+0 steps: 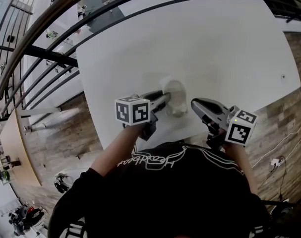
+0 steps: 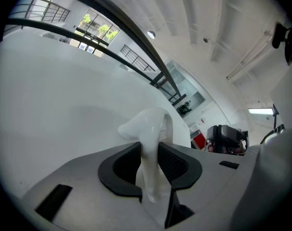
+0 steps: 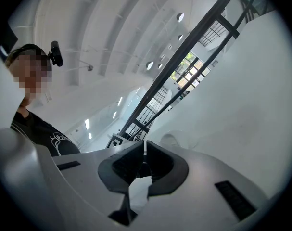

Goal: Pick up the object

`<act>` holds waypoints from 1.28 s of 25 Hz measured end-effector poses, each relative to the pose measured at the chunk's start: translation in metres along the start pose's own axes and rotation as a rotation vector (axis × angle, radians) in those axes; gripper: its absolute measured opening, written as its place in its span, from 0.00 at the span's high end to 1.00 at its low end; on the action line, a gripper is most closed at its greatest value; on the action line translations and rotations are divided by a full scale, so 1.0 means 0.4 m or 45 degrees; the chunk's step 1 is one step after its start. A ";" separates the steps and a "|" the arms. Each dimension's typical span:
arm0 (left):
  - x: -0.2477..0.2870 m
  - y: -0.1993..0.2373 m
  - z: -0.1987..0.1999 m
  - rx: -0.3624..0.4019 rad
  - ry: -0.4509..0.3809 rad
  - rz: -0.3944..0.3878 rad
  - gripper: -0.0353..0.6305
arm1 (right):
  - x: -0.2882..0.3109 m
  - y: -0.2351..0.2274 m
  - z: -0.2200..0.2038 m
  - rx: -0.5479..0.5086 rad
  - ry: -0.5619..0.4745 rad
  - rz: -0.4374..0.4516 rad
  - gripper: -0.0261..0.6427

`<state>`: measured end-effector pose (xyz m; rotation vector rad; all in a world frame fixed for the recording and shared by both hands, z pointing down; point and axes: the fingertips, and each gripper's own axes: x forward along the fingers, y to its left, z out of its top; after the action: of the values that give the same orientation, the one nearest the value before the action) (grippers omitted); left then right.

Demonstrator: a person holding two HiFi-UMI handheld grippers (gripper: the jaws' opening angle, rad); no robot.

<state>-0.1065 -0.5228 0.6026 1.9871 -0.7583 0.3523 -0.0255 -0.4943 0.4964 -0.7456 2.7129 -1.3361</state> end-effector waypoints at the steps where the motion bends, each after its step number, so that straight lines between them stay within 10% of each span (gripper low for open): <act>1: -0.003 -0.001 0.002 -0.001 -0.005 0.003 0.77 | -0.003 0.002 0.000 0.000 0.002 -0.002 0.92; 16: -0.063 -0.237 -0.014 -0.057 -0.205 -0.058 0.77 | -0.195 0.084 -0.013 -0.093 0.012 0.008 0.92; 32: -0.378 -0.681 -0.160 0.066 -0.538 -0.152 0.77 | -0.488 0.414 -0.049 -0.364 -0.106 0.084 0.92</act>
<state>-0.0445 -0.3143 0.3707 2.1733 -0.8909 -0.1266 0.0757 -0.3104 0.3486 -0.7017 2.8656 -0.8930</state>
